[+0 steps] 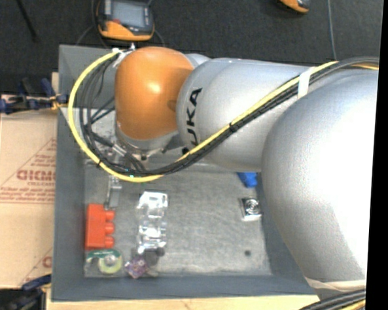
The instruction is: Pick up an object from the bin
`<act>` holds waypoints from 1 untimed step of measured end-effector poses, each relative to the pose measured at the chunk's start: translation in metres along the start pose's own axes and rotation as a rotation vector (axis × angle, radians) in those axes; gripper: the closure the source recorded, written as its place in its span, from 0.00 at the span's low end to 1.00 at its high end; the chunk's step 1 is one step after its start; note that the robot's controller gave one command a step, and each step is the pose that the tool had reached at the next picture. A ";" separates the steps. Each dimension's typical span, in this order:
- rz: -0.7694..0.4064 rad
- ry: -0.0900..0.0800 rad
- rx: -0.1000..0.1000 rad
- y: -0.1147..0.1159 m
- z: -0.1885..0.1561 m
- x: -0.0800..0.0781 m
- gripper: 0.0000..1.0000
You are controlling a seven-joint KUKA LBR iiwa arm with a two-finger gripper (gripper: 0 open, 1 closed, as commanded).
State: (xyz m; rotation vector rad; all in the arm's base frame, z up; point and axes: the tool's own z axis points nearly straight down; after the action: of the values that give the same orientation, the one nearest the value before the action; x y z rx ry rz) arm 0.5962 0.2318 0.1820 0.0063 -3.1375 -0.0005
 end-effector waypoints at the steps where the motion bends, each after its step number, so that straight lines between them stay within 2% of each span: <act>1: -0.291 -0.001 0.002 -0.025 0.114 0.041 0.00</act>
Offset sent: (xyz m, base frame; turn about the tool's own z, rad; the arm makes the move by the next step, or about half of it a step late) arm -0.0406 -0.0231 -0.1120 -0.2913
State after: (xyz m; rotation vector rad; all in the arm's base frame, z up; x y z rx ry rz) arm 0.5551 0.2071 0.0677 0.4614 -3.1047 0.0022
